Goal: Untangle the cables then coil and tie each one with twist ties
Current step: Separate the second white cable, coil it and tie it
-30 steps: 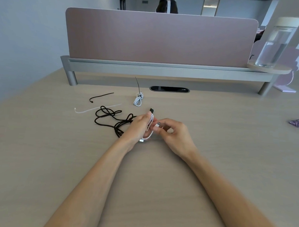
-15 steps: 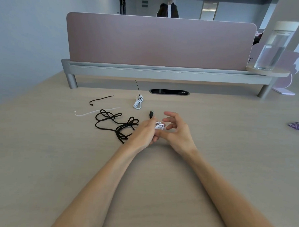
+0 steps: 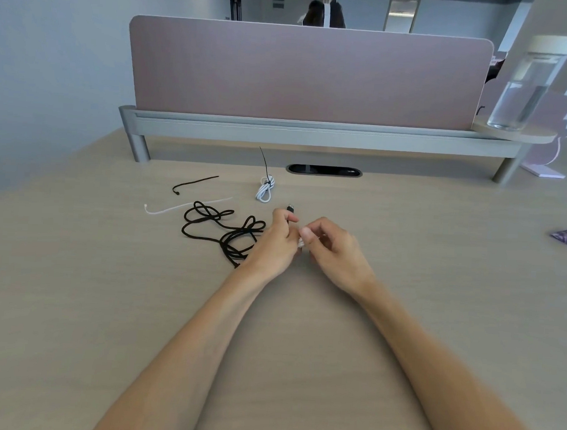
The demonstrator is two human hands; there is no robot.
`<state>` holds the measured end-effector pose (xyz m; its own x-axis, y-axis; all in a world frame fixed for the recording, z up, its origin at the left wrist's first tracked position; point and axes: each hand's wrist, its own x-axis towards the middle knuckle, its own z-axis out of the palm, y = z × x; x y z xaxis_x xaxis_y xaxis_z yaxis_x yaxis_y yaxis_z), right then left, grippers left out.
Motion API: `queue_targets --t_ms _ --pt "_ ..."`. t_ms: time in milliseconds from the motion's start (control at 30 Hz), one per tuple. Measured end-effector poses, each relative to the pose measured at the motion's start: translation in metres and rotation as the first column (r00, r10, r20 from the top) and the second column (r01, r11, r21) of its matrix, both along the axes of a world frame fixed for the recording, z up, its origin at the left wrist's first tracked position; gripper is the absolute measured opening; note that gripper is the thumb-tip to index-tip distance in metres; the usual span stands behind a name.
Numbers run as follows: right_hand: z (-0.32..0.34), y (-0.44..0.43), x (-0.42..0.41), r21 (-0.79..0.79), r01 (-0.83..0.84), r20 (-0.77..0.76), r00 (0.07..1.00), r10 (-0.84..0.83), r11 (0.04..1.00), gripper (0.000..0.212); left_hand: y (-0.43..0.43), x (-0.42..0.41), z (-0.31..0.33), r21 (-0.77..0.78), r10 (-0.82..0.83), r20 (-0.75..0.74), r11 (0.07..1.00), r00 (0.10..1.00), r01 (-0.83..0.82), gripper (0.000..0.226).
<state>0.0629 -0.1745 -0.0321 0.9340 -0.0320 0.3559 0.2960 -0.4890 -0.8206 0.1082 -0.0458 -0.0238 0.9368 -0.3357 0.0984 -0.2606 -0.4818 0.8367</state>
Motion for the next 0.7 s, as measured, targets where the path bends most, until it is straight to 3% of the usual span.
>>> queue_targets --t_ms 100,400,500,700 --pt "-0.001 0.006 0.0 -0.049 0.066 0.017 0.998 -0.065 0.997 0.027 -0.003 -0.001 0.001 -0.004 -0.017 0.005 1.0 1.0 0.017 0.017" --pt "-0.004 0.011 0.008 0.133 0.123 -0.089 0.99 -0.112 0.984 0.03 -0.005 -0.005 0.0 0.008 0.036 0.139 0.999 0.99 -0.037 0.016" --pt "-0.006 0.011 0.011 0.175 0.103 -0.115 0.99 -0.083 0.979 0.03 -0.008 -0.008 -0.002 -0.056 0.025 0.116 0.998 0.993 -0.019 0.014" --pt "-0.009 0.004 0.015 0.227 0.153 -0.12 0.984 -0.128 0.962 0.029 -0.011 -0.002 -0.006 -0.043 0.023 0.061 0.999 0.998 -0.021 0.015"
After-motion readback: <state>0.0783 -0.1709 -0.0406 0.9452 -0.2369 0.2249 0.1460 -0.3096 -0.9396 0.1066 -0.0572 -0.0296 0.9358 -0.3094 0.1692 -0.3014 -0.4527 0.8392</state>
